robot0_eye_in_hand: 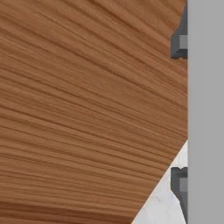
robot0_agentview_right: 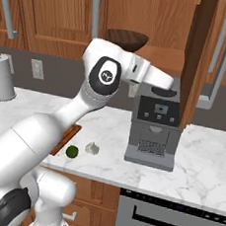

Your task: Open the cabinet. Place the bowl and condiment on the counter. Then place the lime and garlic on the cutting board.

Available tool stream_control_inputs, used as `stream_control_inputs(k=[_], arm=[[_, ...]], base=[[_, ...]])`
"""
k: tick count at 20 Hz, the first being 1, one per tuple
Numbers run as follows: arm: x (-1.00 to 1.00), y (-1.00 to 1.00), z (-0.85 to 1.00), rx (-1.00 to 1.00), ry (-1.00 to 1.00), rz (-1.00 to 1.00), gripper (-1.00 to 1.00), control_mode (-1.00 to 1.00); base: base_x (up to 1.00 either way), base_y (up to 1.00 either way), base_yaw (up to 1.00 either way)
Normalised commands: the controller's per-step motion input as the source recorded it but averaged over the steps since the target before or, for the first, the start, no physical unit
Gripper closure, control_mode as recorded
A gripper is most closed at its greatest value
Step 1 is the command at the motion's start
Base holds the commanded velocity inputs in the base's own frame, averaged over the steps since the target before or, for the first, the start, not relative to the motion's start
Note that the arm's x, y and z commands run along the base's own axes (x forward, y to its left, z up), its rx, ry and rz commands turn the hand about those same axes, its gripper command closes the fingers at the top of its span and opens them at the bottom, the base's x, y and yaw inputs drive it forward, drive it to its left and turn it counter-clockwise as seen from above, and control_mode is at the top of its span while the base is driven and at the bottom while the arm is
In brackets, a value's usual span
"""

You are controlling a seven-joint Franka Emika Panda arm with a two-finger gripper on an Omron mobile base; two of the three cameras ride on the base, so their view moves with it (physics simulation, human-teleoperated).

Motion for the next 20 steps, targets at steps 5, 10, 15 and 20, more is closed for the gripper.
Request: stream_control_inputs(k=[5, 10, 15, 20], arm=[[0.0, 0.43, 0.01, -0.03, -0.05, 0.05, -1.0, -1.0], [0.0, 0.54, 0.0, -0.01, -0.04, 0.09, -1.0, -1.0], [0.03, 0.45, 0.01, 0.0, -0.01, 0.12, -1.0, -1.0], [0.1, 0.43, 0.0, 0.0, 0.0, 0.16, -1.0, -1.0]], base=[[0.0, 0.0, 0.0], [0.0, 0.0, 0.0], [0.0, 0.0, 0.0], [0.0, 0.0, 0.0]])
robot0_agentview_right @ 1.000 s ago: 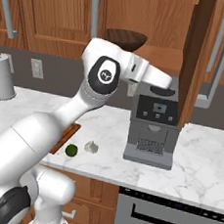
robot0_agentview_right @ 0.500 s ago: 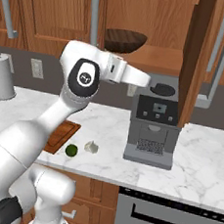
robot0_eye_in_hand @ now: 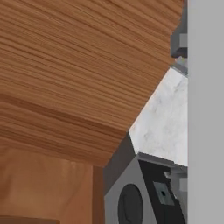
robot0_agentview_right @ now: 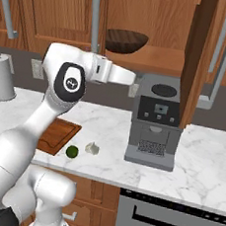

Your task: Open the cabinet. Place the bowl and condiment on the counter. Then place the lime and garlic on the cutting board.

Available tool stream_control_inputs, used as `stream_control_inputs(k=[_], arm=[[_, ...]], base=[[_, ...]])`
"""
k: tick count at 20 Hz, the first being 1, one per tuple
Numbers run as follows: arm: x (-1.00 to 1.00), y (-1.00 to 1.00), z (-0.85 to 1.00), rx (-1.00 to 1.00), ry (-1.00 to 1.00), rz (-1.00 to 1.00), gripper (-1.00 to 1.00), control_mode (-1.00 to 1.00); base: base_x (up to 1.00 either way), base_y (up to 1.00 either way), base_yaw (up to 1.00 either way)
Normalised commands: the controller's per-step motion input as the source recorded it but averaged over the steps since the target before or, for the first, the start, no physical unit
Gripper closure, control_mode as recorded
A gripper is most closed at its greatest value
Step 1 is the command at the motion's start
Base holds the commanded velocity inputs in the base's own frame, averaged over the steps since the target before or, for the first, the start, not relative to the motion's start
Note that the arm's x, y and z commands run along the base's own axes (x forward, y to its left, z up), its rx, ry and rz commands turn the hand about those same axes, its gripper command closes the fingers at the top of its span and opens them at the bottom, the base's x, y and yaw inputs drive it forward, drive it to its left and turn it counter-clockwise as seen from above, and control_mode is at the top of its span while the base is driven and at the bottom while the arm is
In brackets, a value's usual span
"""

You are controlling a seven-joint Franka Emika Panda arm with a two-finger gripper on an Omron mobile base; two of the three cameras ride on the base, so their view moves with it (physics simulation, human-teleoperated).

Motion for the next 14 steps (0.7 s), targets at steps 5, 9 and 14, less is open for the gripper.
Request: stream_control_inputs(k=[5, 9, 14], arm=[[0.22, 0.44, 0.0, 0.0, 0.0, 0.21, -1.0, -1.0], [0.22, 0.39, 0.0, 0.0, -0.03, 0.24, -1.0, -1.0], [0.26, 0.38, 0.0, 0.0, -0.02, 0.23, -1.0, -1.0]], base=[[0.0, 0.0, 0.0], [0.0, 0.0, 0.0], [0.0, 0.0, 0.0]])
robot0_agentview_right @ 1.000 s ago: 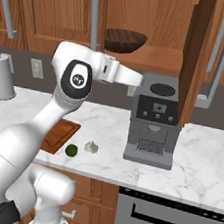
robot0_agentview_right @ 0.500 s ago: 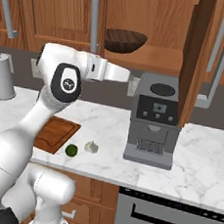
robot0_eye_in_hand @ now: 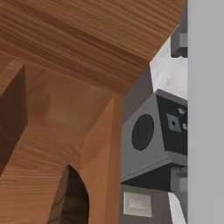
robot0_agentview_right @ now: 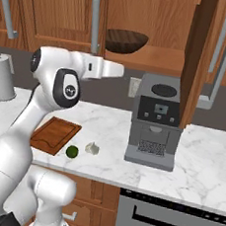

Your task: Open the cabinet. Place the bowl and condiment on the counter. Then place the lime and garlic on the cutting board.

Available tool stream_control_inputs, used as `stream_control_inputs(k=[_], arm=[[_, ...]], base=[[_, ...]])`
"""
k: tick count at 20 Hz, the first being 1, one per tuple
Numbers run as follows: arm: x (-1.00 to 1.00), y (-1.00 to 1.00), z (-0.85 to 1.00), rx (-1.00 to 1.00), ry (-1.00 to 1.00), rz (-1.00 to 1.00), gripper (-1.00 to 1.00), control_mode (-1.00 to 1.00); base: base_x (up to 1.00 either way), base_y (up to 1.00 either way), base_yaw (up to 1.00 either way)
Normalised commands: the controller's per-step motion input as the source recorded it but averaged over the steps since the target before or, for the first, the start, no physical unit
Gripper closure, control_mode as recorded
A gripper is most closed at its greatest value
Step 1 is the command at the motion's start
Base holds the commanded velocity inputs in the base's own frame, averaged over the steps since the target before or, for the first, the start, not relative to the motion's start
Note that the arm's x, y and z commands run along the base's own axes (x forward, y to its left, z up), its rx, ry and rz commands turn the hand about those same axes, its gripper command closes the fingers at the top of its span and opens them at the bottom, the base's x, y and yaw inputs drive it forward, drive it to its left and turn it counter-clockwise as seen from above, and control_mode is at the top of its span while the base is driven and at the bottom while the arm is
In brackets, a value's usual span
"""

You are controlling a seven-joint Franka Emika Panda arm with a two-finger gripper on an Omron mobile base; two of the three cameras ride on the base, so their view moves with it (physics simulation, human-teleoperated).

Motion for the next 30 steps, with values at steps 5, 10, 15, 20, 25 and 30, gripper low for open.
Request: stream_control_inputs(k=[5, 10, 15, 20, 25, 30], arm=[[0.21, 0.34, 0.0, 0.0, -0.03, 0.21, -1.0, -1.0], [0.18, 0.35, 0.01, 0.01, -0.03, 0.18, -1.0, -1.0], [0.17, 0.37, 0.03, 0.03, -0.03, 0.14, -1.0, -1.0], [0.15, 0.36, 0.11, 0.04, 0.0, 0.11, -1.0, -1.0], [0.13, 0.32, 0.15, 0.07, 0.0, 0.08, -1.0, -1.0], [0.03, 0.23, 0.09, 0.07, -0.01, 0.09, -1.0, -1.0]], base=[[0.0, 0.0, 0.0], [0.0, 0.0, 0.0], [0.0, 0.0, 0.0], [0.0, 0.0, 0.0], [0.0, 0.0, 0.0], [0.0, 0.0, 0.0]])
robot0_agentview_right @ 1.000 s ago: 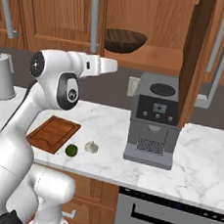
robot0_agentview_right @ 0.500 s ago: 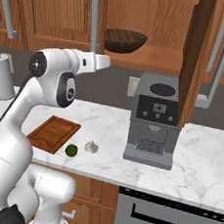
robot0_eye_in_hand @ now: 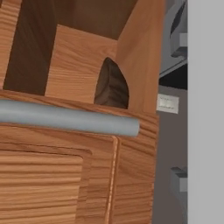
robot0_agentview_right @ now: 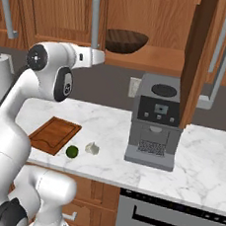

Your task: Open the cabinet. Place the bowl and condiment on the counter. Then place the lime and garlic on the cutting board.

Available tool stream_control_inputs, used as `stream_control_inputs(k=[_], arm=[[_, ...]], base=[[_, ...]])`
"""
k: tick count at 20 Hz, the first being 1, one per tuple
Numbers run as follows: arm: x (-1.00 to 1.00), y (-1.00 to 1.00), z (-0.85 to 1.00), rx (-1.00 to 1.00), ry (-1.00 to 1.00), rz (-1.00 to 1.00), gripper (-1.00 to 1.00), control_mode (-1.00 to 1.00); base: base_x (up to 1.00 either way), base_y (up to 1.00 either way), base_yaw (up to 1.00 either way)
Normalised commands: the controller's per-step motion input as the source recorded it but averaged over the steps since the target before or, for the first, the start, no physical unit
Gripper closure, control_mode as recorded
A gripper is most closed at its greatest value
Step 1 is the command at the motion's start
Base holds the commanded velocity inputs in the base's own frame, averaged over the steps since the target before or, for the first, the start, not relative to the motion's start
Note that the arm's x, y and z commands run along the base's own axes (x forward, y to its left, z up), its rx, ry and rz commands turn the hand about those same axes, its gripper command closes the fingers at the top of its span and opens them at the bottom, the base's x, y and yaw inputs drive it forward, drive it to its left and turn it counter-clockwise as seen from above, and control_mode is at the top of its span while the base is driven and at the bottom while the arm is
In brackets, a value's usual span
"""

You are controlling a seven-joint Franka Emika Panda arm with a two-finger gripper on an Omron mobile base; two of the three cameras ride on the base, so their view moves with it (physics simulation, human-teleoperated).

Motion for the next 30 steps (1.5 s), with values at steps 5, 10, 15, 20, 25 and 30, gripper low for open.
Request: stream_control_inputs(k=[5, 10, 15, 20, 25, 30], arm=[[0.11, 0.02, -0.01, 0.03, -0.01, 0.06, -1.0, -1.0], [0.08, 0.0, 0.0, 0.0, -0.07, 0.0, -1.0, -1.0], [0.01, 0.0, 0.0, 0.0, -0.1, 0.0, -1.0, -1.0], [0.1, 0.0, 0.0, 0.0, -0.07, 0.0, -1.0, -1.0], [0.17, 0.0, 0.0, 0.0, -0.02, 0.0, -1.0, -1.0], [0.23, 0.02, 0.02, 0.0, 0.0, 0.0, -1.0, -1.0]], base=[[0.0, 0.0, 0.0], [0.0, 0.0, 0.0], [0.0, 0.0, 0.0], [0.0, 0.0, 0.0], [0.0, 0.0, 0.0], [0.0, 0.0, 0.0]])
